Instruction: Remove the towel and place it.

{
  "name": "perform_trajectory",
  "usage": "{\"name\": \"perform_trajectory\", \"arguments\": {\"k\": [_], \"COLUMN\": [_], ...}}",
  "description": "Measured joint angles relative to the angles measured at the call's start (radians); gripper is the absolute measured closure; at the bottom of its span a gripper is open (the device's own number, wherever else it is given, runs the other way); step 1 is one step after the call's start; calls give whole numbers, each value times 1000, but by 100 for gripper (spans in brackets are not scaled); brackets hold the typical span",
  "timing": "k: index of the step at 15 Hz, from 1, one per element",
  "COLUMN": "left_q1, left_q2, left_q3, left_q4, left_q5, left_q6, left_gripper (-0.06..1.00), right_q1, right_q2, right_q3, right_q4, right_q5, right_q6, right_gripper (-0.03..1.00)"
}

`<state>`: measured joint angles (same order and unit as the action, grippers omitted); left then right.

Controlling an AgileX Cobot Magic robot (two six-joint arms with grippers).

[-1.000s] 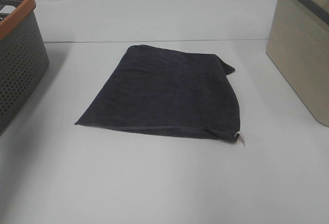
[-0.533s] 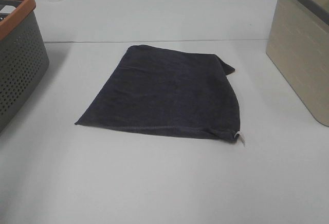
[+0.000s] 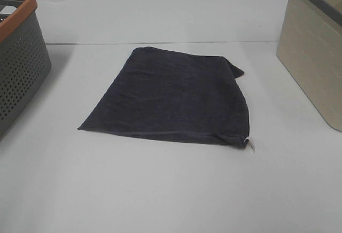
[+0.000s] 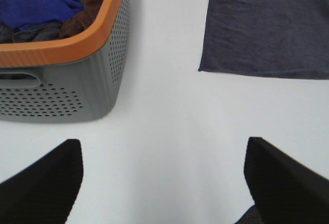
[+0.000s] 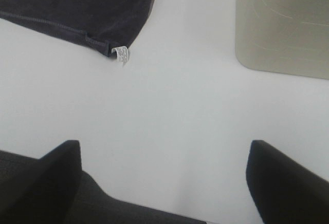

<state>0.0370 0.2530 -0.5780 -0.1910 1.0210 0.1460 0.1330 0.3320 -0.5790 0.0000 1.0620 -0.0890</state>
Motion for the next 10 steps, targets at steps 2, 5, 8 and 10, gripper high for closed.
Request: {"name": "perform_trajectory", "arguments": {"k": [2, 5, 8, 10], "left_q1": [0, 0, 0, 0], "left_q2": [-82, -201, -257, -258], "left_q3": [50, 56, 63, 66], "left_q4": [0, 0, 0, 1], "left_q5": [8, 8, 9, 9], "left_q6": [0, 0, -25, -34], "left_gripper": [15, 15, 15, 15], "right_q1": [0, 0, 0, 0], "right_q2": [-68, -134, -221, -317], "right_q3": [44, 60, 62, 77], "right_q4": [8, 17, 49, 73], "right_q5": [-25, -21, -13, -10], "right_q6": [0, -7, -25, -25], "right_gripper": [12, 12, 12, 13]}}
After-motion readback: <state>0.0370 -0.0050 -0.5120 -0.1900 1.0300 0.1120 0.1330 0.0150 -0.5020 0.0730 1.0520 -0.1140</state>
